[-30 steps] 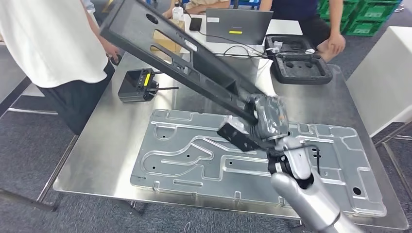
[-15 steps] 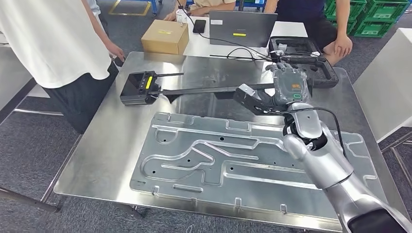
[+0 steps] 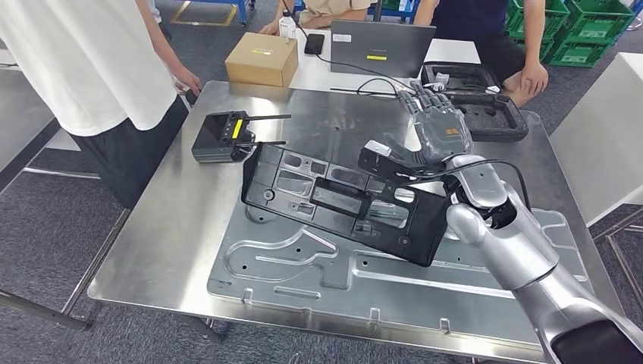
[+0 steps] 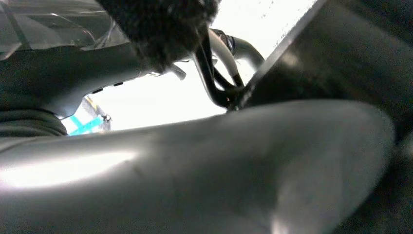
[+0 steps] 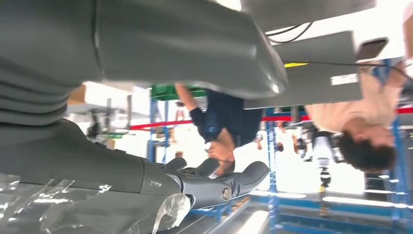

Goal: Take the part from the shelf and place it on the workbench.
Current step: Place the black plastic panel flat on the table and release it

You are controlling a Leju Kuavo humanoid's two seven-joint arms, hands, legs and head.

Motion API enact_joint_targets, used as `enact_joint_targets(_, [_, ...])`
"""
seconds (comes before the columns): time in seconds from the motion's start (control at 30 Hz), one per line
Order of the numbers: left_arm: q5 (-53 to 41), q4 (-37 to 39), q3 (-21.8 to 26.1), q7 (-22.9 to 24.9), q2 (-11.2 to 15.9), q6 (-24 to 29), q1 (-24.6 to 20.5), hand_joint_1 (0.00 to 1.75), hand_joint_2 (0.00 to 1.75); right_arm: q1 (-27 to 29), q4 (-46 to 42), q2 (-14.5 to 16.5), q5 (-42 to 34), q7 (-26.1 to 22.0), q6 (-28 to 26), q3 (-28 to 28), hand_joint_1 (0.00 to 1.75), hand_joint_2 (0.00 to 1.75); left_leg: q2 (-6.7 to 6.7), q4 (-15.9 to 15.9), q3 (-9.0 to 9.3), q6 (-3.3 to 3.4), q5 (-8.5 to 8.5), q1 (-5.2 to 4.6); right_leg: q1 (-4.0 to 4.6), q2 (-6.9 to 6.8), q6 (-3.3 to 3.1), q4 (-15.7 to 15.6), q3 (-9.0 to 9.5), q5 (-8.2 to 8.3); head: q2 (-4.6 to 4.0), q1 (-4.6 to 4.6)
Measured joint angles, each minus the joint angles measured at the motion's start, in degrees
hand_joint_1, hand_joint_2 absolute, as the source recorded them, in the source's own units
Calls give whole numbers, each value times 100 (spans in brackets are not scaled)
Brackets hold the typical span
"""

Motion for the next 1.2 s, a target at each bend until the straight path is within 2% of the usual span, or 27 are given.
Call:
enact_joint_targets(0.07, [10,0,0,1,1,0,3,0,0,-55,-61,-35,-146,-49,94,44,0,0,-3,-4,-14,-47,28,-19,0,7,-45,-77,13,74,0,-2])
enact_joint_targets(0.1, [7,-1,-1,9,3,1,1,0,0,-76,-96,-54,-202,-68,135,68,0,0,10,30,-47,-70,-13,-24,-24,16,-61,-159,44,90,0,-3])
enact_joint_targets(0.13, [2,-1,-2,19,6,1,-1,0,0,-106,-133,-69,-239,-86,173,95,0,0,30,192,-147,-90,-155,-32,-46,20,-84,-279,79,104,0,-3])
enact_joint_targets(0.17, [0,-2,-3,27,9,-2,-6,0,0,-138,-168,-79,-270,-104,204,118,0,0,52,514,-312,-104,-386,-41,-68,25,-110,-401,103,124,0,-4])
enact_joint_targets(0.23, [4,-3,-4,23,15,-113,-23,0,0,-172,-221,-97,-332,-136,258,170,0,0,83,1533,-734,-133,-960,-54,-78,12,-138,-531,96,150,0,-5])
enact_joint_targets(0.27, [9,-4,-4,14,20,-215,-35,0,0,-170,-232,-105,-375,-157,292,205,0,0,84,1974,-863,-145,-1140,-58,-79,-2,-141,-532,75,170,0,-5])
enact_joint_targets(0.3, [11,-6,-4,9,25,-315,-41,0,0,-167,-240,-116,-425,-178,334,244,0,0,85,2195,-879,-154,-1205,-61,-82,-15,-130,-529,61,185,0,-5])
enact_joint_targets(0.33, [15,-8,-4,15,29,-369,-45,0,0,-172,-256,-125,-484,-197,376,285,0,0,87,2123,-759,-160,-1145,-60,-87,-24,-115,-523,49,202,0,-5])
enact_joint_targets(0.37, [20,-10,-4,28,32,-364,-40,0,0,-190,-278,-132,-544,-211,415,321,0,0,89,1782,-525,-165,-984,-54,-97,-27,-97,-510,31,219,0,-5])
enact_joint_targets(0.43, [43,-13,-4,52,33,-297,-9,0,0,-257,-343,-141,-676,-208,457,373,0,0,86,785,43,-185,-563,-33,-103,-26,-50,-468,-27,252,0,-5])
enact_joint_targets(0.47, [61,-13,-4,56,33,-277,10,0,0,-298,-377,-150,-753,-195,464,391,0,0,82,415,219,-198,-401,-22,-91,-27,-23,-425,-80,277,0,-5])
enact_joint_targets(0.5, [83,-13,-4,56,34,-274,27,0,0,-330,-417,-162,-834,-170,461,405,0,0,79,229,282,-202,-301,-18,-75,-26,5,-380,-145,328,0,-4])
enact_joint_targets(0.6, [174,-14,-4,57,32,-274,48,0,0,-341,-591,-256,-1134,-31,358,438,0,0,84,233,136,-164,-163,16,-57,-12,68,-248,-363,468,0,-4])
enact_joint_targets(0.63, [208,-14,-4,68,32,-274,44,0,0,-314,-701,-329,-1284,29,268,432,0,0,99,211,101,-149,-137,40,-64,-5,98,-98,-459,356,0,-3])
enact_joint_targets(0.67, [240,-15,-4,80,32,-274,40,0,0,-267,-849,-415,-1465,94,138,408,0,0,115,164,73,-135,-121,63,-77,3,141,214,-603,129,0,-1])
enact_joint_targets(0.73, [299,-15,-3,102,37,-274,45,0,0,-123,-1153,-597,-1796,192,-138,323,0,0,134,78,38,-102,-106,62,-102,4,238,1277,-992,-508,0,4])
enact_joint_targets(0.77, [327,-15,-2,108,40,-274,53,0,0,-24,-1293,-677,-1932,229,-266,281,0,0,131,67,17,-82,-92,50,-109,2,265,1799,-1156,-752,0,4])
enact_joint_targets(0.8, [356,-15,-1,120,44,-274,61,0,0,85,-1420,-752,-2040,255,-371,246,0,0,127,67,1,-64,-78,35,-110,2,267,2126,-1223,-882,0,3])
enact_joint_targets(0.83, [381,-15,2,136,47,-274,64,0,0,198,-1557,-832,-2136,280,-469,213,0,0,124,67,-5,-46,-66,14,-102,3,247,2182,-1162,-888,0,3])
enact_joint_targets(0.87, [406,-15,6,150,48,-274,64,0,0,308,-1704,-916,-2221,299,-559,170,0,0,120,64,-7,-30,-53,-12,-87,5,204,1953,-968,-788,0,2])
enact_joint_targets(0.97, [467,-15,15,167,47,-274,69,0,0,571,-2159,-1161,-2380,313,-781,-45,0,0,110,41,-3,12,-15,-81,35,-4,-35,416,30,-360,0,1])
enact_joint_targets(1.0, [488,-15,19,163,47,-274,73,0,0,665,-2305,-1237,-2403,297,-854,-132,0,0,111,36,-9,12,8,-93,77,-10,-92,51,255,-287,0,1])
enact_joint_targets(1.07, [527,-15,36,155,49,-274,83,0,0,920,-2590,-1385,-2394,239,-1008,-293,0,0,113,26,-30,-10,69,-104,116,-22,-133,-176,361,-201,0,1])
enact_joint_targets(1.1, [547,-15,45,152,54,-274,86,0,0,1093,-2729,-1460,-2357,205,-1077,-369,0,0,116,37,-49,-27,61,-104,88,-17,-141,-202,354,-152,0,-1])
enact_joint_targets(1.13, [565,-15,52,152,60,-274,88,0,0,1284,-2871,-1528,-2300,171,-1133,-451,0,0,120,121,-102,-46,-42,-113,64,-8,-162,-262,353,-119,0,-2])
enact_joint_targets(1.17, [586,-15,58,147,66,-274,89,0,0,1501,-3024,-1593,-2223,134,-1175,-545,0,0,123,347,-213,-67,-260,-120,34,-1,-184,-341,350,-98,0,-4])
enact_joint_targets(1.2, [606,-15,63,138,72,-282,85,0,0,1735,-3169,-1646,-2135,100,-1215,-649,0,0,128,739,-376,-87,-571,-127,10,6,-199,-420,335,-81,0,-7])
